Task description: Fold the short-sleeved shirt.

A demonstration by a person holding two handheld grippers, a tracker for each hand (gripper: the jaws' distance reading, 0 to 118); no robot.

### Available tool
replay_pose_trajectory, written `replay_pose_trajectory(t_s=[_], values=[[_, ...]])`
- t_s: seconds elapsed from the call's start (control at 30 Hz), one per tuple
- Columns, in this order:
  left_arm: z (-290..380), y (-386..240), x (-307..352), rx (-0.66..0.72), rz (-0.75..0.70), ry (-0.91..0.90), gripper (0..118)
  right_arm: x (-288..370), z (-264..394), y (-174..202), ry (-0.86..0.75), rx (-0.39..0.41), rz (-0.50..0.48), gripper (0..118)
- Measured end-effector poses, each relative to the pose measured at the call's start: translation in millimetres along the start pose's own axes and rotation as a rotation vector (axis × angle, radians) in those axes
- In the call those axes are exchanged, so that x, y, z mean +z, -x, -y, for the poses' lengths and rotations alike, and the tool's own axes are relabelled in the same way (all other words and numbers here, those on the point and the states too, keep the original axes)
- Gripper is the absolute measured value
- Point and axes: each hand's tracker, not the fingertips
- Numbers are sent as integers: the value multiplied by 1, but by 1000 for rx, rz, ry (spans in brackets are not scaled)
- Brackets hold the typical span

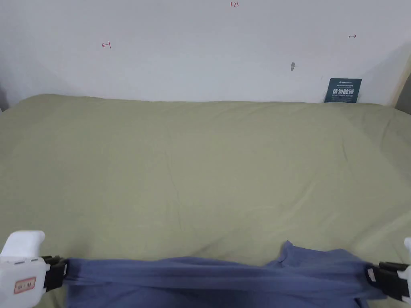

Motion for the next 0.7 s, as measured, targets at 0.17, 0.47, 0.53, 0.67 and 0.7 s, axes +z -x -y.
replay_pose_trajectory(t_s=[0.17, 0.47, 0.53, 0.67, 0.7], values=[[39, 6, -8, 0, 6, 27, 2, -14, 41, -14, 54, -29, 4, 2], [57, 9, -18, 27, 13, 39, 34, -31, 54, -21, 87, -40, 9, 4], [56, 7, -15, -9, -22, 30, 98, -29, 51, -21, 94, -33, 1, 62], [44, 4, 7, 27, -15, -51, 118, 10, 40, -12, -20, -41, 70, 110], [36, -2, 17, 34, -15, -89, 118, 29, 29, -5, -23, -61, 38, 111]])
